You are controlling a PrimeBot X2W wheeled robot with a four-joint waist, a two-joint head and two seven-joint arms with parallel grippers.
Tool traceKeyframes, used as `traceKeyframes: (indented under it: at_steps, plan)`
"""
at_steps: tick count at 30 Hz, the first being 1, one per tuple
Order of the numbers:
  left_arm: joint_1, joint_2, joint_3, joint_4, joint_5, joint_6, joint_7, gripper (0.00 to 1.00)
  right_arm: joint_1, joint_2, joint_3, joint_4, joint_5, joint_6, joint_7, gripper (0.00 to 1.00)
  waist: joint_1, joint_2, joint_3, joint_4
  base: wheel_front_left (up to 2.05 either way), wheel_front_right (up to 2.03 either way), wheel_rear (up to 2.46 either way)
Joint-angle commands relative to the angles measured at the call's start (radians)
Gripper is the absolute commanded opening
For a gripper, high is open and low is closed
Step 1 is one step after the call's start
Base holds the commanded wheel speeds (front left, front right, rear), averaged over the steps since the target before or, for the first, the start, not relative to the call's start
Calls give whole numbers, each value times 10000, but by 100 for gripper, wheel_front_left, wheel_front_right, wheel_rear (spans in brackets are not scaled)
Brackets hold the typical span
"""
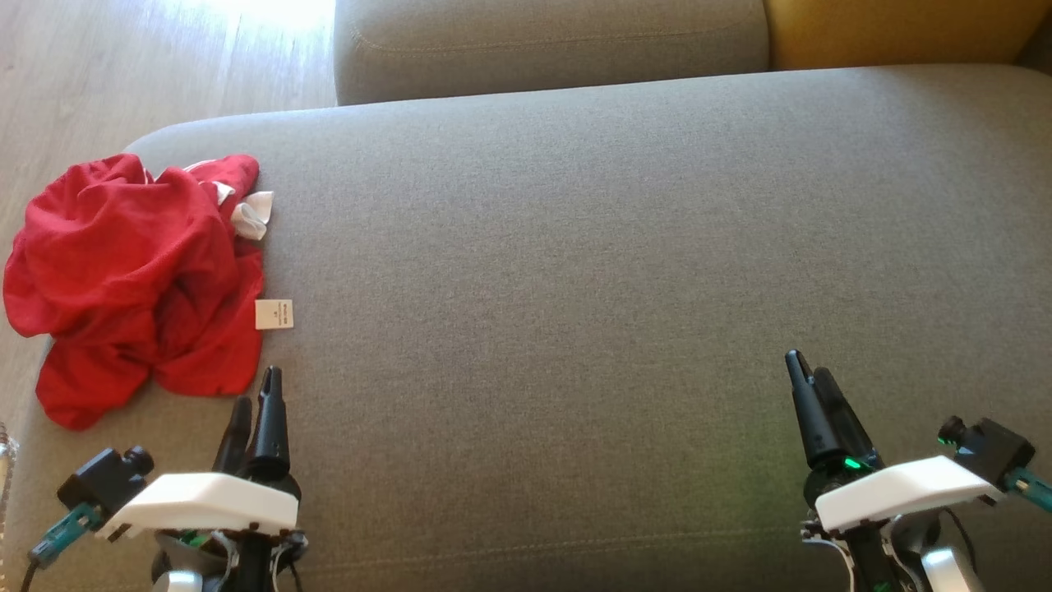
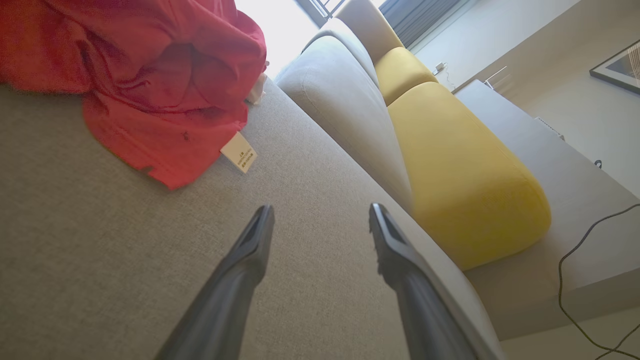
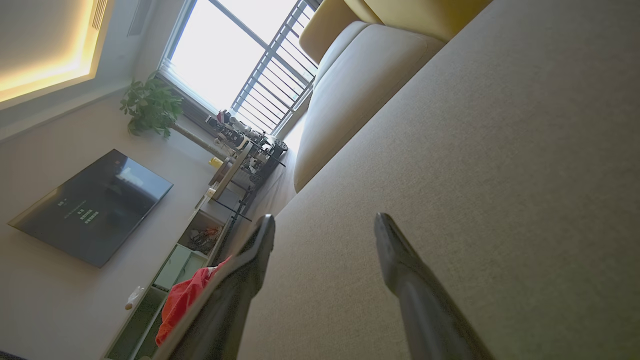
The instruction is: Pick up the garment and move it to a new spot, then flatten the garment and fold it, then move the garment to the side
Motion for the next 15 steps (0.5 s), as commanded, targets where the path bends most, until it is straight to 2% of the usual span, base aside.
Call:
traceKeyframes:
  at_steps: [1,15]
  plan:
    - [-525,193,105,-473,370,94,-134,100,-551,-81,176,-465,-361,0,-147,100,0,0,6,0,0,0,0]
    - [-575,347,-143,-1059,2103,485,-542,100,-669,-93,442,-879,-2169,0,-560,100,0,0,59,-36,0,0,0]
